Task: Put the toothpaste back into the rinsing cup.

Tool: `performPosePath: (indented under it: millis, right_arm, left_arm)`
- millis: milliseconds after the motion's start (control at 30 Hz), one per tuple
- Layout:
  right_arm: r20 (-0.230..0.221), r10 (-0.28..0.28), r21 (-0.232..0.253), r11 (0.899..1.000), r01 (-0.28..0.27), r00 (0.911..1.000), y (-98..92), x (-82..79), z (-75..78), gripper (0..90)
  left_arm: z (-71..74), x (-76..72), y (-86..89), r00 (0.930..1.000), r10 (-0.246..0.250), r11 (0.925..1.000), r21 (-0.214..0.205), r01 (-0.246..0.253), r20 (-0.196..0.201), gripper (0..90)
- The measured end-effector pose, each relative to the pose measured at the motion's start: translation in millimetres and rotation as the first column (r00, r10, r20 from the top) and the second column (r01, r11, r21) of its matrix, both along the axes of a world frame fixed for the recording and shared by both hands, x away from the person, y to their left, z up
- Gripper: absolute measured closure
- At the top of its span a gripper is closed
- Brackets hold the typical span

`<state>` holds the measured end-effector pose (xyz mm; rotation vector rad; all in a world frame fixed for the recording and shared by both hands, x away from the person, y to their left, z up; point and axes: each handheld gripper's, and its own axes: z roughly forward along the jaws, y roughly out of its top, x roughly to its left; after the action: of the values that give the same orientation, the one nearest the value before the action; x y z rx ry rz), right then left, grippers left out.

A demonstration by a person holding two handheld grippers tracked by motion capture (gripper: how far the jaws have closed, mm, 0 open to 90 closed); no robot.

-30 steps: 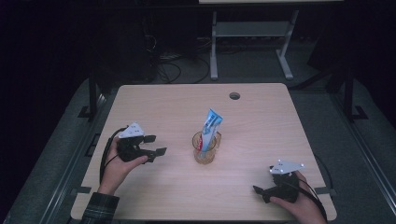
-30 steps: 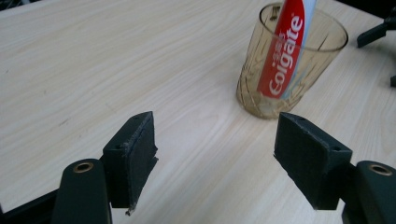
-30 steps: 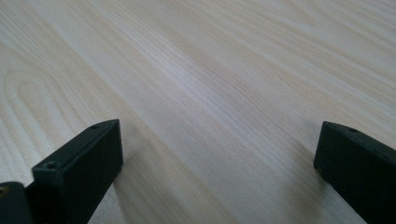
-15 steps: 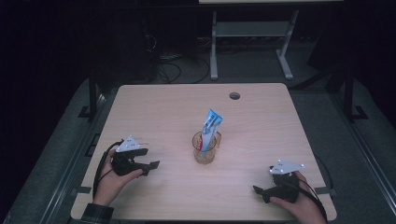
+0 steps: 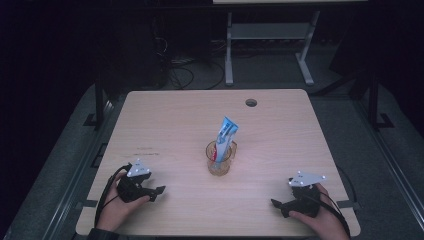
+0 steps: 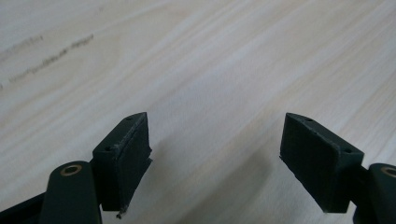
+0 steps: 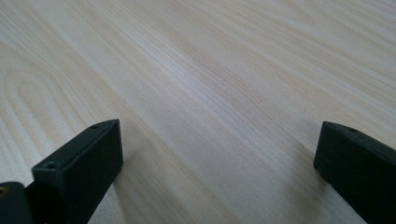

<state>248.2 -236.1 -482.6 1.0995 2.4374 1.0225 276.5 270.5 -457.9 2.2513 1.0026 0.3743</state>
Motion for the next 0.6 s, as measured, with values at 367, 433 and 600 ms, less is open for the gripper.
performPosePath:
  millis: [367, 433, 600]
  right_arm:
    - [0.003, 0.002, -0.002, 1.0, -0.002, 1.0, -0.2, 0.1, 0.0, 0.5]
    - [0.003, 0.001, -0.002, 1.0, -0.001, 1.0, -0.2, 0.1, 0.0, 0.6]
    - [-0.001, -0.001, -0.004, 1.0, 0.001, 1.0, -0.2, -0.3, 0.2, 0.6]
  left_arm:
    - [-14.7, -10.9, 10.8, 0.9972, 0.041, 0.9982, -0.047, -0.038, 0.062, 15.3]
    - [-17.2, -12.9, 12.1, 0.9958, 0.044, 0.9971, -0.065, -0.038, 0.08, 14.9]
    - [-17.2, -13.6, 12.3, 0.9957, 0.046, 0.9972, -0.062, -0.042, 0.08, 14.2]
